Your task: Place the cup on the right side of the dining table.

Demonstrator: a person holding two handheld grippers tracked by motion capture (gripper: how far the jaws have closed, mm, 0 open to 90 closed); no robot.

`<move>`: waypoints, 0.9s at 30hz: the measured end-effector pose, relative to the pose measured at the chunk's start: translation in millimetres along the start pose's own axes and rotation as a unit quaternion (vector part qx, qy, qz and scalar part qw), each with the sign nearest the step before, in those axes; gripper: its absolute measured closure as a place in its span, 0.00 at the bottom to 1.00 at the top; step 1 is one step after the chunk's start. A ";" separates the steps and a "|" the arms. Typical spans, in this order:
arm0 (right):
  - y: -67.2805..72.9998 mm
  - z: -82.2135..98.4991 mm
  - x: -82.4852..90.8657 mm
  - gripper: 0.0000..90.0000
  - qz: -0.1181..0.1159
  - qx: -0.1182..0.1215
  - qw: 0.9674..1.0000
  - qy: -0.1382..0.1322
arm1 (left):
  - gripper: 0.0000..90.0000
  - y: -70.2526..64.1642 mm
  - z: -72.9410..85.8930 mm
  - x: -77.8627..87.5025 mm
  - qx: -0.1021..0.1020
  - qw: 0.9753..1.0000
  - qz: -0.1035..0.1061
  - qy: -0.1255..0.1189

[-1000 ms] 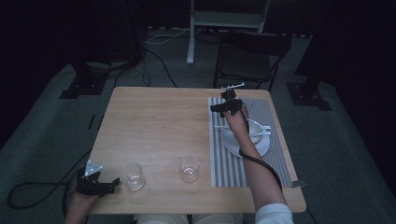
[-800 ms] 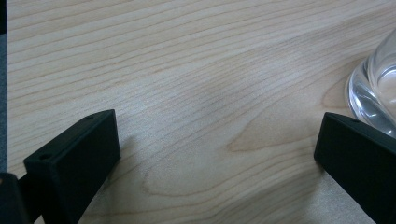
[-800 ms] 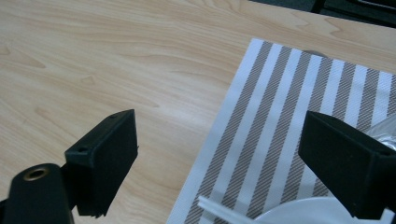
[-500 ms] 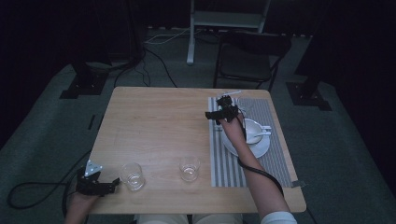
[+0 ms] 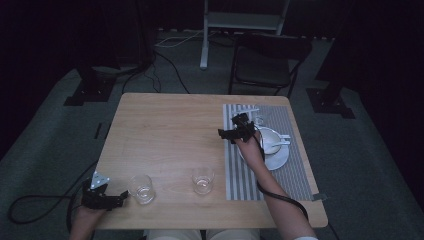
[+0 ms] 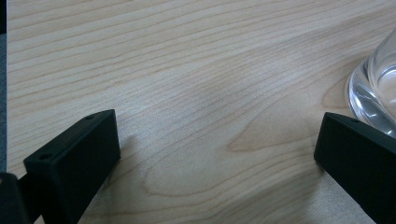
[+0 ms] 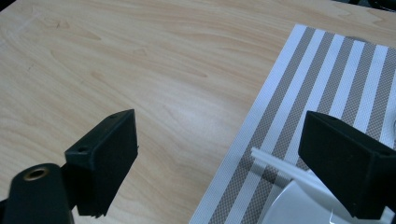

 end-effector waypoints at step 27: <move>37.7 47.6 18.7 0.13 -0.023 0.033 0.999 -0.014 | 0.01 0.0 0.0 0.0 0.000 1.000 0.000 0.000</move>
Point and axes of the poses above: each handheld gripper's, and its own axes: x roughly backward along the jaws, z roughly out of its underside, y roughly to its left, the point moved 1 cm from there along -x, roughly forward along the jaws, and after that the axes turned 10 degrees about x, right-handed, at the moved point
